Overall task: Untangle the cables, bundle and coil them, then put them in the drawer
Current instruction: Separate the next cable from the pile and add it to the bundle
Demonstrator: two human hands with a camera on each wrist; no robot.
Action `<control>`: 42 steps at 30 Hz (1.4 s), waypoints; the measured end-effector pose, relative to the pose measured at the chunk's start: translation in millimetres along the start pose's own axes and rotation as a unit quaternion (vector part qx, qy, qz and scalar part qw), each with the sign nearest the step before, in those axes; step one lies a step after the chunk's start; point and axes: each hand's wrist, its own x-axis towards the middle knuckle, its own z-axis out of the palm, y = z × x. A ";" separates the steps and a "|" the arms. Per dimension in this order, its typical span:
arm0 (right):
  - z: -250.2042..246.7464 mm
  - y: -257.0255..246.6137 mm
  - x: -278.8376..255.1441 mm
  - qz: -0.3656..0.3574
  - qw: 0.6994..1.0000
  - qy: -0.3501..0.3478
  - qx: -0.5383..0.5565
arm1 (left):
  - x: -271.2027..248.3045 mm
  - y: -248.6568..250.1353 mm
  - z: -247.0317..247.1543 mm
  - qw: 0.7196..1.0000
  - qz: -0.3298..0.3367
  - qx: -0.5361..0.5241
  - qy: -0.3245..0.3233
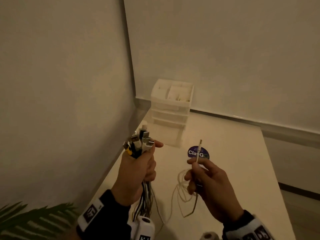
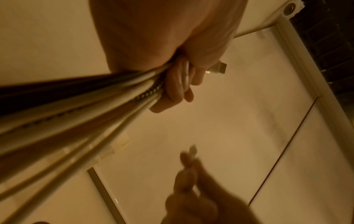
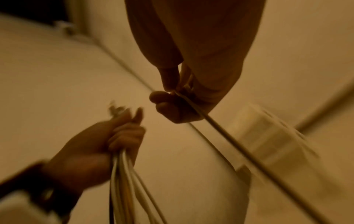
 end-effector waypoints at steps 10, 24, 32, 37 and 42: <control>38.8 -9.3 2.0 -0.198 0.949 0.017 -0.245 | 7.1 -5.3 31.8 0.999 -0.029 -0.020 -0.009; 45.0 6.3 -3.7 -0.300 0.830 -0.046 -0.468 | 21.1 0.6 21.4 0.990 0.027 -0.032 0.132; -38.6 102.2 10.0 -0.094 0.909 -0.139 -0.381 | 32.8 63.9 -30.3 0.991 0.024 -0.117 0.058; -75.1 106.7 29.8 0.014 0.897 -0.095 -0.431 | 23.8 65.8 -49.0 0.999 0.037 -0.006 -0.027; -40.8 34.7 41.5 -0.086 0.870 -0.125 -0.469 | 11.1 19.5 -10.3 0.961 0.046 0.259 -0.081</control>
